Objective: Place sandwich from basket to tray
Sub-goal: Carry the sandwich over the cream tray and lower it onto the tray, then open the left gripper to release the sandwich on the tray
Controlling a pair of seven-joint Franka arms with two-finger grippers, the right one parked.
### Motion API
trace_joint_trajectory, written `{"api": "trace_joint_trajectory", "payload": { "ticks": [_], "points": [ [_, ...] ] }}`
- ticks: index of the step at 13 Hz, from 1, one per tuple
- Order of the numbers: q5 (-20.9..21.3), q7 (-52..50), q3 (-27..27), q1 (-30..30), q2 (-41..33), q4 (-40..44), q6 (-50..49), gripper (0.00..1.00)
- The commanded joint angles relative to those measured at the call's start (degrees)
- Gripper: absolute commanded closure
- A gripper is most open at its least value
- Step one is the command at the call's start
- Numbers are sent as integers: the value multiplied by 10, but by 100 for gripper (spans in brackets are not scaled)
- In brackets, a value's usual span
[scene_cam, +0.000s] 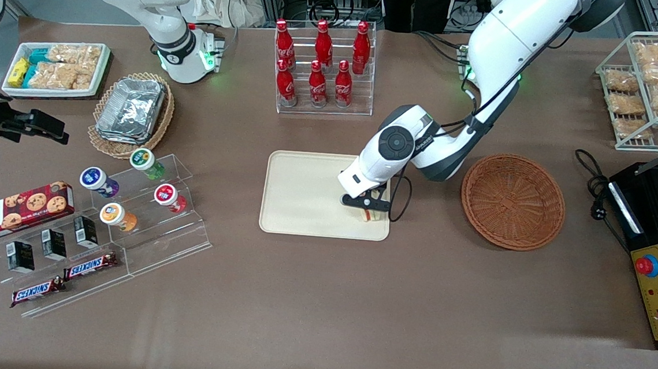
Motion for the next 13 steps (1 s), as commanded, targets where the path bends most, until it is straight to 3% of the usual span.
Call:
{"api": "trace_joint_trajectory", "payload": {
  "ticks": [1, 2, 3, 13],
  "points": [
    [31, 0, -2, 5, 9, -7, 13, 93],
    [33, 0, -2, 3, 11, -6, 13, 33],
    [39, 0, -2, 2, 11, -6, 13, 0],
    [39, -2, -3, 9, -16, 3, -43, 0]
  ]
}}
